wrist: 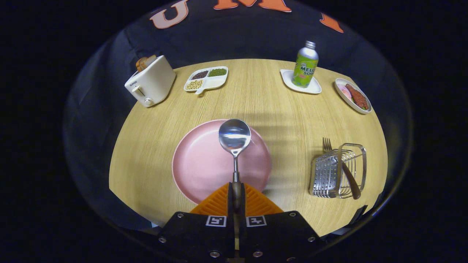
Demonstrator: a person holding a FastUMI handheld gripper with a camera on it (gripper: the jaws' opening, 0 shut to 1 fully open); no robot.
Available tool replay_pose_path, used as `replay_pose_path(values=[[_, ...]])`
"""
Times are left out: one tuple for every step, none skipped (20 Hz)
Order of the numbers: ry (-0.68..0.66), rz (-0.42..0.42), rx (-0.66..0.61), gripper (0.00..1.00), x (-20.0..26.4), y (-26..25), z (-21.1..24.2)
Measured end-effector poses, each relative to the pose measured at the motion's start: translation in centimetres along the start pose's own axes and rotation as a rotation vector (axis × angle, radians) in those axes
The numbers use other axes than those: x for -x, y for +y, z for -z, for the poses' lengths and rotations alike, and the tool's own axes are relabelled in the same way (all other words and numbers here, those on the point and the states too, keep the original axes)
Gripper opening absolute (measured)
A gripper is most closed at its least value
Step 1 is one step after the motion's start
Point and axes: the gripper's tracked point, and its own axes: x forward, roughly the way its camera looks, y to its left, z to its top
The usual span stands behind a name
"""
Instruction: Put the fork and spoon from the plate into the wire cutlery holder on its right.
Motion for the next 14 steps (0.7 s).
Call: replay_pose_path(values=[[-0.008, 0.01, -0.016, 0.05, 0.8, -0.7, 0.0], [-0.02, 0.026, -0.034, 0.05, 1.4, -1.7, 0.0], [-0.033, 0.042, -0.052, 0.05, 2.2, -2.8, -0.2], [-0.043, 0.058, -0.07, 0.05, 2.7, -3.8, -0.3], [-0.05, 0.071, -0.086, 0.05, 3.2, -4.9, -0.2], [-0.052, 0.088, -0.102, 0.05, 3.7, -6.0, 0.0], [-0.054, 0.104, -0.115, 0.05, 4.3, -7.1, 0.0], [-0.056, 0.121, -0.129, 0.05, 4.8, -8.2, 0.2], [-0.053, 0.135, -0.139, 0.05, 5.3, -9.4, 0.5], [-0.056, 0.144, -0.144, 0.05, 5.8, -10.4, 0.7], [-0.051, 0.154, -0.151, 0.05, 5.9, -11.4, 0.8], [-0.042, 0.16, -0.163, 0.05, 6.2, -12.2, 1.1], [-0.041, 0.161, -0.178, 0.05, 6.3, -12.7, 1.1], [-0.037, 0.162, -0.19, 0.05, 6.5, -13.3, 1.2]])
